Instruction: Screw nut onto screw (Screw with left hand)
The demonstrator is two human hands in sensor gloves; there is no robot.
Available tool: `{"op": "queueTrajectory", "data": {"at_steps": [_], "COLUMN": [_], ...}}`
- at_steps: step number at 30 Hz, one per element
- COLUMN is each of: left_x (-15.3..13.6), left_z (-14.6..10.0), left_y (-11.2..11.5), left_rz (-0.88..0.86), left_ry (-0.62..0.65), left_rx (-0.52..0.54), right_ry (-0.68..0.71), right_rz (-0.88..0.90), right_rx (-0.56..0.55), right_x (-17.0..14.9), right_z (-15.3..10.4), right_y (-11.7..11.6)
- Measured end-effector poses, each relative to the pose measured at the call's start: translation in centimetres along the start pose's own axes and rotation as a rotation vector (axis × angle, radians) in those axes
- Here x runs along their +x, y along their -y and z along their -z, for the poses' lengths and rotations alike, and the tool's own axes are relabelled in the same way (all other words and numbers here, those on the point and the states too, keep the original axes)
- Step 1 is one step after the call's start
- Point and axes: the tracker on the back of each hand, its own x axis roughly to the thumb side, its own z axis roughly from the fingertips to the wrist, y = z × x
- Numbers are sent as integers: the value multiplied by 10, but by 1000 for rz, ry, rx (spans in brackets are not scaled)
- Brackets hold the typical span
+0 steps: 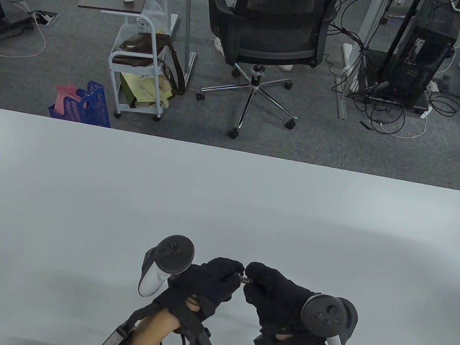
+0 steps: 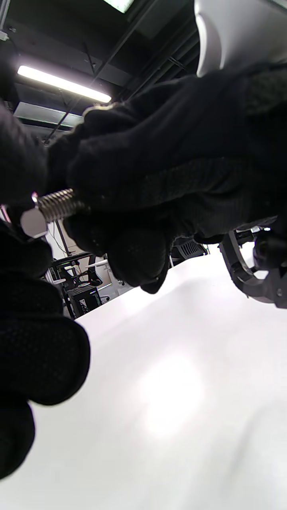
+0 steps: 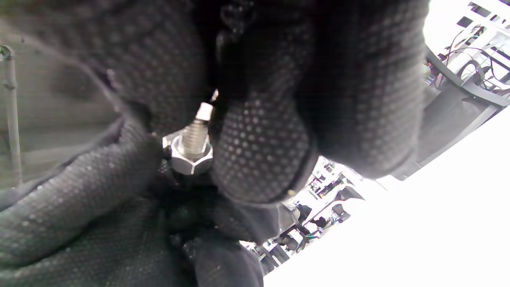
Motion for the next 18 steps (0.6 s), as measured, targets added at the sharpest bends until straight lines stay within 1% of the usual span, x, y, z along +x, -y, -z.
{"op": "queueTrajectory", "data": {"at_steps": [2, 4, 9, 12, 15, 18], "left_x": [-1, 0, 2, 1, 1, 5], "left_z": [0, 0, 1, 0, 0, 1], "left_y": [-1, -1, 0, 0, 0, 2], "left_rz": [6, 12, 15, -7, 25, 42], "left_ry": [-6, -3, -1, 10, 5, 15], "left_rx": [25, 23, -29, -8, 35, 24], "right_ry": [-2, -4, -6, -8, -4, -1], "right_rz": [5, 9, 11, 25, 24, 18], "right_rx": [-3, -1, 2, -2, 1, 4], "right_x": [0, 0, 0, 0, 0, 0], "right_z": [0, 0, 0, 0, 0, 0], "right_y": [0, 0, 1, 2, 1, 2]}}
